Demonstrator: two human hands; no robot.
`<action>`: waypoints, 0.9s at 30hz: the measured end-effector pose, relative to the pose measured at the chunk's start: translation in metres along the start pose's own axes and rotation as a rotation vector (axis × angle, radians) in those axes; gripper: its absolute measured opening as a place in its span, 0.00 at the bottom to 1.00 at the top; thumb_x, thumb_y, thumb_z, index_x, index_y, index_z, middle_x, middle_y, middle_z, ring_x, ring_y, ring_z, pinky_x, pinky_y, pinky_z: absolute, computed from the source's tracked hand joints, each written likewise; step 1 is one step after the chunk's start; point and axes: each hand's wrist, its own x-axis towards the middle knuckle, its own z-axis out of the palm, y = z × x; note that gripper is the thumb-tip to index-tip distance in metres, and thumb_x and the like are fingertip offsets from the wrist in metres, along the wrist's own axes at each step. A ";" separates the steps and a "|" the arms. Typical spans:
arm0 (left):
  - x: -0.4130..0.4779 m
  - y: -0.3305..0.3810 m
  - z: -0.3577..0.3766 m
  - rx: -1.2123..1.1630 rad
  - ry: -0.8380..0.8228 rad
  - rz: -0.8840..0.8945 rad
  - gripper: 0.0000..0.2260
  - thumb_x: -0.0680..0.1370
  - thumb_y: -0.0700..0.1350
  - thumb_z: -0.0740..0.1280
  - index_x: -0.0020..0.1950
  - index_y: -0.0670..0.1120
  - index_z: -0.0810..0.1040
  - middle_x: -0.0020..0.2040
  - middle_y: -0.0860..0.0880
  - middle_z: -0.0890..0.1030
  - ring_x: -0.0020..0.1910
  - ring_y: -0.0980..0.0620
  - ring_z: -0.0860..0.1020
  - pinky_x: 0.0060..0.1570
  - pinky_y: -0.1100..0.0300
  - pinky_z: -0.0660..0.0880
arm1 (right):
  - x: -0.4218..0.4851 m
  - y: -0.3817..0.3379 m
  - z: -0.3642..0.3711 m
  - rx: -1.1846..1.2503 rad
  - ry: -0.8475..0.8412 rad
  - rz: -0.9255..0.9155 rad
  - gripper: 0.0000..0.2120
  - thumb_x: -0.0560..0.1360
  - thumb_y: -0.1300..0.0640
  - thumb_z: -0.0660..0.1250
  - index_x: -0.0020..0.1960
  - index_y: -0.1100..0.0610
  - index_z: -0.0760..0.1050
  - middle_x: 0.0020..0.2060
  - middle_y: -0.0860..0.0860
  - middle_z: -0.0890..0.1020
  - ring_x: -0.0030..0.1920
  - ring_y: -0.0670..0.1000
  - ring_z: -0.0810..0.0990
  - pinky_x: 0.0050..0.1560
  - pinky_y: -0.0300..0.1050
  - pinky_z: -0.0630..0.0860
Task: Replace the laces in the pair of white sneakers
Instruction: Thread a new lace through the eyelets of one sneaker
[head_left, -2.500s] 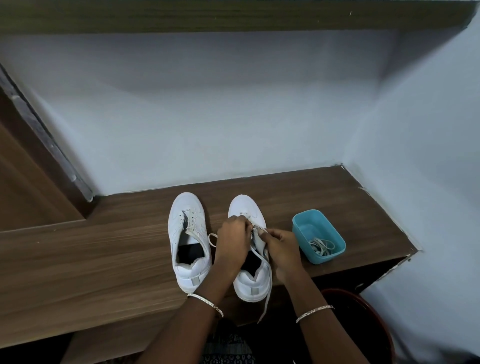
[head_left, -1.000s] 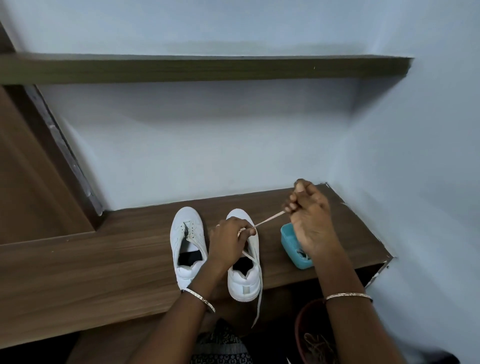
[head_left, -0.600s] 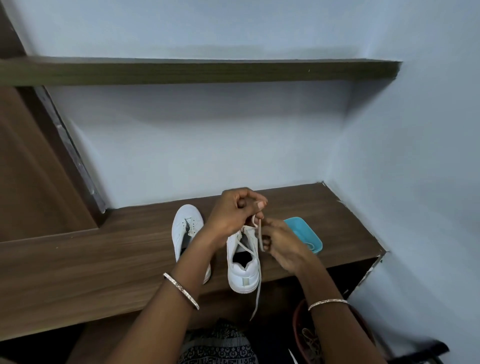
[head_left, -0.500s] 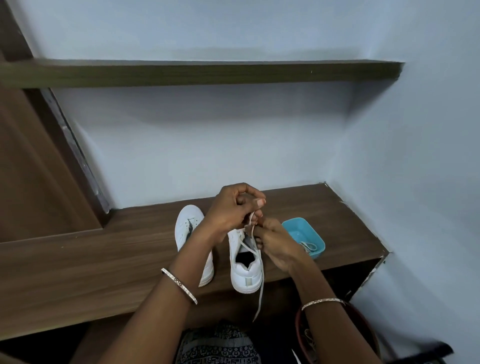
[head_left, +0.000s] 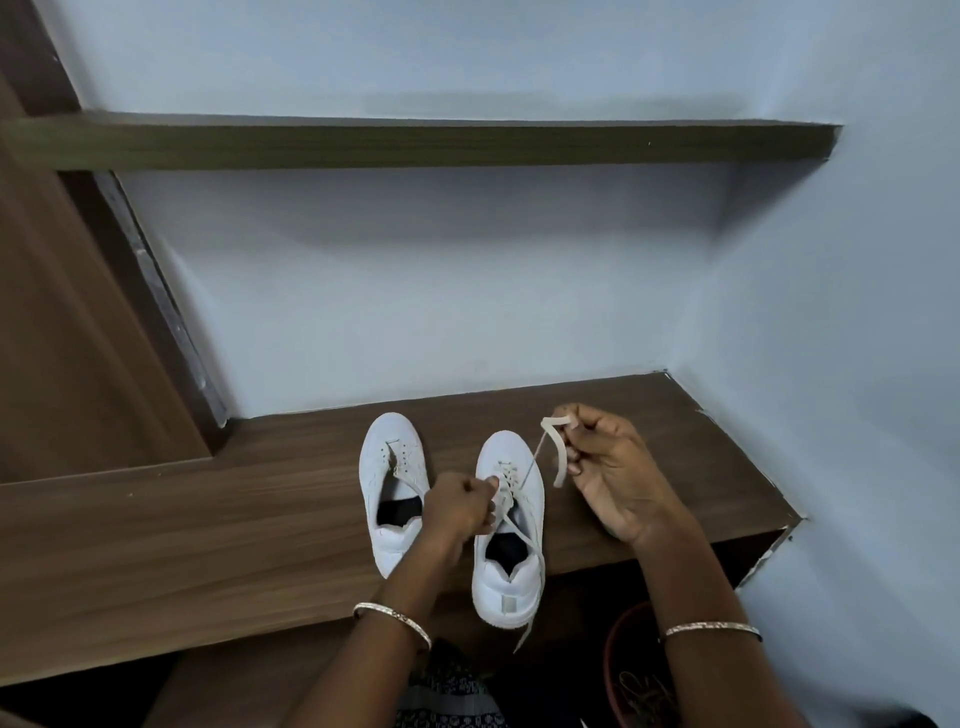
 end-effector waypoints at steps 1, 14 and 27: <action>0.002 -0.004 0.005 0.038 0.001 0.005 0.12 0.79 0.47 0.69 0.39 0.41 0.82 0.34 0.44 0.82 0.31 0.50 0.80 0.39 0.53 0.82 | 0.001 0.000 -0.002 0.007 -0.011 -0.001 0.09 0.79 0.69 0.59 0.46 0.63 0.77 0.32 0.51 0.74 0.30 0.43 0.67 0.28 0.33 0.66; 0.012 -0.026 0.025 0.711 0.075 0.190 0.22 0.66 0.57 0.75 0.55 0.49 0.77 0.53 0.50 0.80 0.54 0.48 0.79 0.46 0.57 0.73 | 0.013 0.056 -0.047 -1.237 0.095 0.412 0.17 0.76 0.44 0.69 0.35 0.54 0.79 0.30 0.47 0.77 0.33 0.45 0.75 0.37 0.40 0.68; 0.018 -0.034 0.014 0.382 0.169 0.168 0.06 0.71 0.48 0.75 0.37 0.47 0.83 0.36 0.52 0.83 0.41 0.51 0.81 0.44 0.52 0.79 | 0.041 0.128 -0.043 -1.206 0.373 0.159 0.09 0.78 0.53 0.65 0.40 0.53 0.73 0.39 0.49 0.81 0.42 0.53 0.80 0.44 0.51 0.78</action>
